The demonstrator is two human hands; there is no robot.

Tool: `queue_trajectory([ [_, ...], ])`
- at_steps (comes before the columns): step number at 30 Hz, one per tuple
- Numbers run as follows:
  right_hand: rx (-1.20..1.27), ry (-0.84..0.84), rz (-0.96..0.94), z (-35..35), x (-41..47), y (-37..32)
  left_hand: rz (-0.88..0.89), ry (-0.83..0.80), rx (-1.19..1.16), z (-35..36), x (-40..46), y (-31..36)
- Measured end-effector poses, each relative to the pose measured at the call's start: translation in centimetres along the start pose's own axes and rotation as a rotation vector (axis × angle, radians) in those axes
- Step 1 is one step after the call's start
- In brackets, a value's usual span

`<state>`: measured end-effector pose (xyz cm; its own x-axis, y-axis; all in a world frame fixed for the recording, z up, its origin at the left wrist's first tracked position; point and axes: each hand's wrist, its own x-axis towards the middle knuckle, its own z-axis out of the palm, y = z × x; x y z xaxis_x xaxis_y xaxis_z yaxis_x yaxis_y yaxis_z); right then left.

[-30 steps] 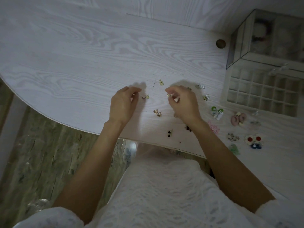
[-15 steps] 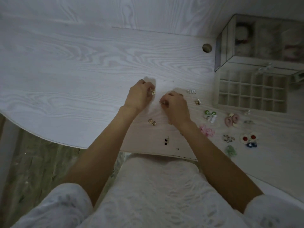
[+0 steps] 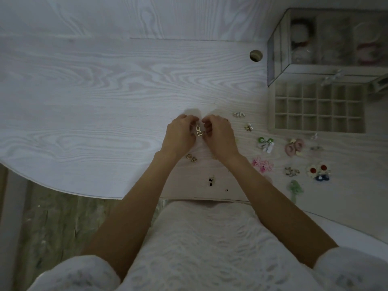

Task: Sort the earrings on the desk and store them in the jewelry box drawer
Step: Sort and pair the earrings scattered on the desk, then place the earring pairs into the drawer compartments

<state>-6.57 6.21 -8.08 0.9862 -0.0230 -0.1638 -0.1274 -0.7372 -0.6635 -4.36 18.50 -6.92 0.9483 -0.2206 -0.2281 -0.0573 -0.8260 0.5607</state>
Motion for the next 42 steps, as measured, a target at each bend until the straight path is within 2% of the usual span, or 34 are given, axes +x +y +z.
queue_trajectory([
  [15, -0.035, -0.038, -0.051, -0.9, -0.1, -0.1, -0.008, -0.005, 0.001, -1.3, -1.0, 0.2],
  [18, -0.008, -0.028, -0.129, -3.2, -1.5, 0.3, 0.076, 0.021, 0.098, -2.0, -1.6, 0.7],
  [22, -0.03, 0.035, -0.175, -7.4, -5.3, 3.0, 0.204, 0.172, 0.187, -2.2, -3.4, 3.5],
  [26, -0.055, 0.177, -0.04, -10.4, -9.3, 8.1, 0.396, 0.43, 0.134, 0.3, -5.3, 7.5],
  [28, -0.086, 0.26, 0.035, -12.2, -10.4, 10.9, 0.49, 0.5, 0.134, 2.8, -5.8, 10.0],
  [32, -0.154, 0.294, 0.102, -15.2, -10.1, 14.9, 0.537, 0.336, 0.242, 7.8, -5.0, 14.8],
  [36, -0.35, 0.196, -0.06, -15.9, -8.6, 16.3, 0.436, 0.133, 0.461, 11.9, -3.1, 17.9],
  [39, -0.434, 0.141, -0.104, -15.7, -7.7, 16.9, 0.338, 0.092, 0.557, 13.3, -2.5, 19.2],
  [42, -0.428, 0.116, -0.082, -15.7, -7.6, 17.0, 0.283, 0.037, 0.53, 14.0, -2.3, 19.2],
])
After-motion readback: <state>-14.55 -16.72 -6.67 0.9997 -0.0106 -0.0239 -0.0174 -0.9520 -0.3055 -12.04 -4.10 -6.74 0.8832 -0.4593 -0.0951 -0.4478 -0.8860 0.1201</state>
